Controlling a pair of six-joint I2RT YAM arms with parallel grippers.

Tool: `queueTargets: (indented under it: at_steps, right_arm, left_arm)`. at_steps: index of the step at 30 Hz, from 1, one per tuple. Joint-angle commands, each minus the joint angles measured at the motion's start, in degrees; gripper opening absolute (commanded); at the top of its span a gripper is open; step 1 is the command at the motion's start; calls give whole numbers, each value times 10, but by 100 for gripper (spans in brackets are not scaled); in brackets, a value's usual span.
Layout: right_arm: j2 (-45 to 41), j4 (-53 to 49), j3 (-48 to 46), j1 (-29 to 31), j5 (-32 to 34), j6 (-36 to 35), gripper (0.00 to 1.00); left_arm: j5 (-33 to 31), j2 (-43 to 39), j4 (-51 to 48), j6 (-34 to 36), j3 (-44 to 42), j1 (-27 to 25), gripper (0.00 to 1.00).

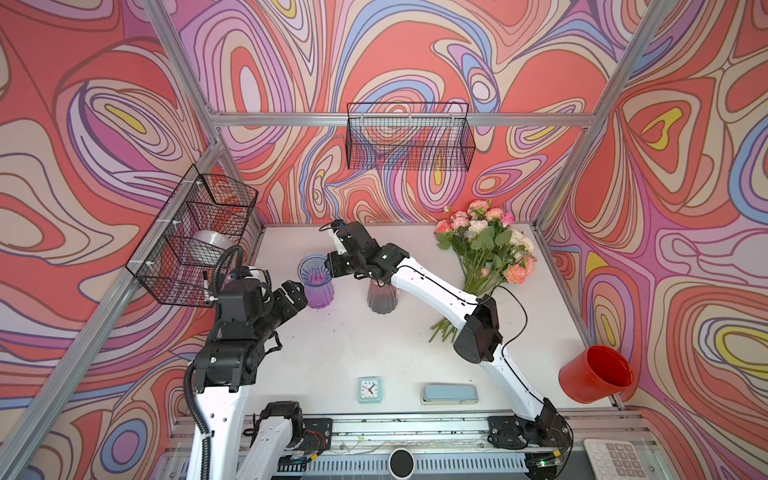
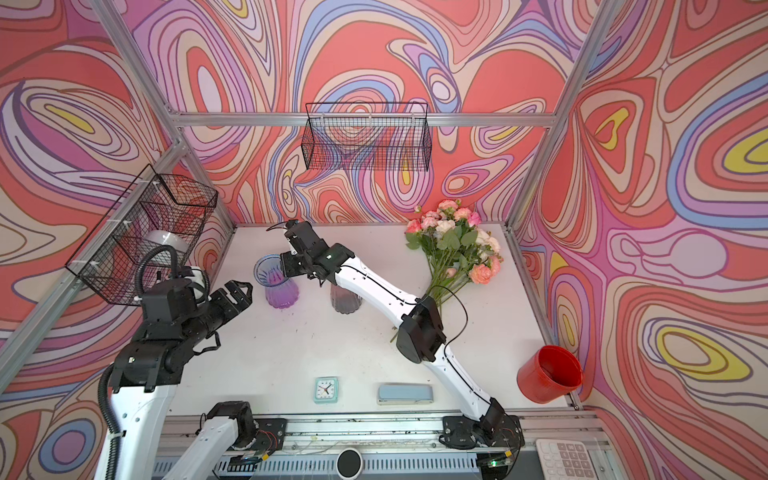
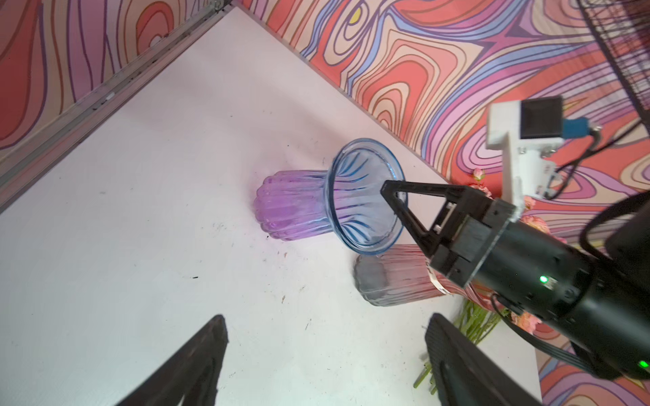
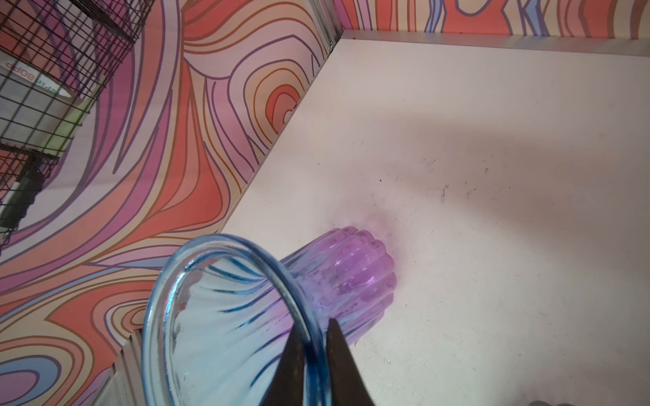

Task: Arrange the flowers into the vase
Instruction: 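Release the purple vase and draw the right gripper back toward the bouquet, then close the right gripper on a pink rose stem in the bouquet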

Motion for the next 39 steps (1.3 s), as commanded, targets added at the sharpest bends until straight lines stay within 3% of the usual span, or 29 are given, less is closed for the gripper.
queueTargets:
  at_steps: [1, 10, 23, 32, 35, 39]
  right_arm:
    - [11, 58, -2, 0, -20, 13, 16]
    - [18, 101, -5, 1, -38, 18, 29]
    - [-85, 173, -114, 0, -41, -12, 52]
    - [-326, 237, -383, 0, -13, -31, 61]
    - [-419, 217, -474, -1, 49, -33, 64]
    - [-525, 176, -598, -31, 133, -6, 67]
  left_arm:
    - [-64, 11, 30, -20, -14, 1, 90]
    - [-59, 109, 95, -37, -23, 1, 90]
    - [-38, 122, 107, -30, -21, 6, 92]
    - [63, 77, 115, -19, -12, -10, 95]
    - [42, 49, 105, -17, -18, -60, 96]
    - [4, 6, 119, -37, -53, -165, 100]
